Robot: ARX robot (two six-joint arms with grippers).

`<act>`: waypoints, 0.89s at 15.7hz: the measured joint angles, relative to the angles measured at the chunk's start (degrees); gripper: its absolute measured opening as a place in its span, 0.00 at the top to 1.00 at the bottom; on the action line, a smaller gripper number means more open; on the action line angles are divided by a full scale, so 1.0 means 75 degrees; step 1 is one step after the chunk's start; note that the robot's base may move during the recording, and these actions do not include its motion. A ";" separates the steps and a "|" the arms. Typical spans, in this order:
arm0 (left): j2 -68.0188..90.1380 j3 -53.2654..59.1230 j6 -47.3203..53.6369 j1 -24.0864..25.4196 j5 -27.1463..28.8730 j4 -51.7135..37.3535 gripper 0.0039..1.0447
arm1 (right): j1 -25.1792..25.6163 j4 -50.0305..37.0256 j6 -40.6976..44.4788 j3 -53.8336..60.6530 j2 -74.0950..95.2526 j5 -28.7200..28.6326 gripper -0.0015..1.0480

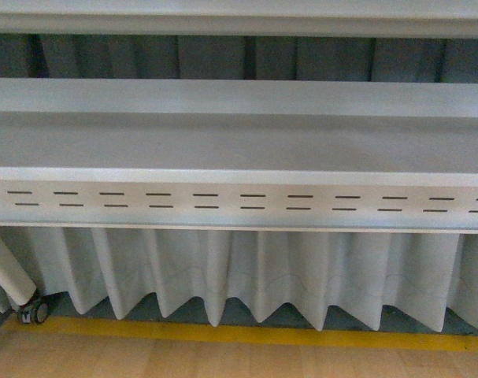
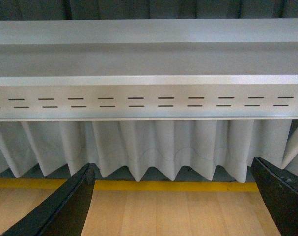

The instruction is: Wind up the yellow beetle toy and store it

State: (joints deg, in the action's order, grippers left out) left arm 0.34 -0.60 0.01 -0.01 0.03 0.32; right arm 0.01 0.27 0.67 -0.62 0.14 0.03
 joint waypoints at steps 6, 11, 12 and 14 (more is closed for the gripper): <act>0.0000 0.0000 0.0000 0.0000 0.0000 0.0000 0.06 | 0.0000 0.0000 0.0000 0.0000 0.0003 0.0000 0.06; 0.0000 0.0000 0.0000 0.0000 0.0000 0.0000 0.06 | 0.0000 0.0000 0.0000 0.0000 0.0000 0.0000 0.06; 0.0000 0.0000 0.0000 0.0000 0.0000 0.0000 0.06 | 0.0000 0.0003 0.0000 0.0000 0.0003 0.0000 0.06; 0.0000 0.0000 0.0000 0.0000 0.0000 0.0000 0.06 | 0.0000 0.0003 0.0000 0.0000 0.0003 0.0000 0.06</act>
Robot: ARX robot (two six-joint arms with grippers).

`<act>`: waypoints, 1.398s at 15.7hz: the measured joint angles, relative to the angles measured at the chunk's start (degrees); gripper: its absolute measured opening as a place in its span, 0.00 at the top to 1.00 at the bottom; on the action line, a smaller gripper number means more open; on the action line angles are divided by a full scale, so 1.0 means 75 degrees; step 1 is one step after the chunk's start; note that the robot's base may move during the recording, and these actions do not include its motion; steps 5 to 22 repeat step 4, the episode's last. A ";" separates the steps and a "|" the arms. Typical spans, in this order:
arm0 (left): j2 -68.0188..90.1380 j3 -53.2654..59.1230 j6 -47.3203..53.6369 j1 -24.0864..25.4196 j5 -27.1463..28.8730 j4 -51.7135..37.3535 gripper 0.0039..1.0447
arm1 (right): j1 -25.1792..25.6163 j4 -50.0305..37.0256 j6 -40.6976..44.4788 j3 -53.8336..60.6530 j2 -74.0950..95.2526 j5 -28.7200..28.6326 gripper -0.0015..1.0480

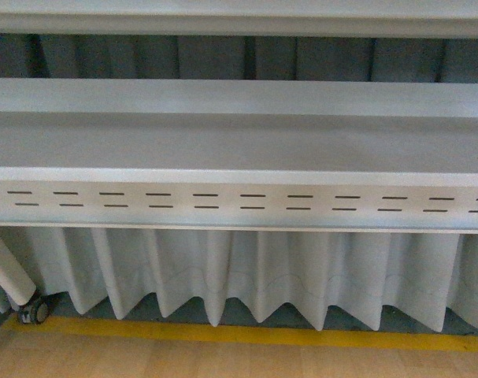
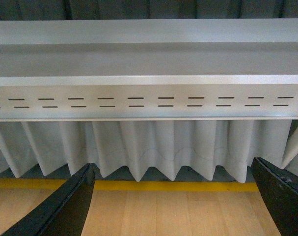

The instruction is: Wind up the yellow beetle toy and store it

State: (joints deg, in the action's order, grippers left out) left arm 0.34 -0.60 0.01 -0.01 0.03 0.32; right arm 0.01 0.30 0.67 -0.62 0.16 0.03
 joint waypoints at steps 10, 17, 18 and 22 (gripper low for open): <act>0.0000 0.0000 0.0000 0.0000 0.0000 0.0000 0.06 | 0.0000 0.0000 0.0000 0.0000 -0.0003 0.0000 0.06; 0.0000 0.0000 0.0000 0.0000 0.0000 0.0000 0.06 | 0.0000 0.0000 0.0000 0.0000 -0.0003 0.0000 0.06; 0.0000 0.0000 0.0000 0.0000 0.0000 0.0000 0.06 | 0.0000 0.0000 0.0000 0.0000 -0.0003 0.0000 0.06; 0.0000 0.0000 0.0000 0.0000 0.0000 0.0000 0.06 | 0.0000 0.0000 0.0000 0.0000 -0.0003 0.0000 0.06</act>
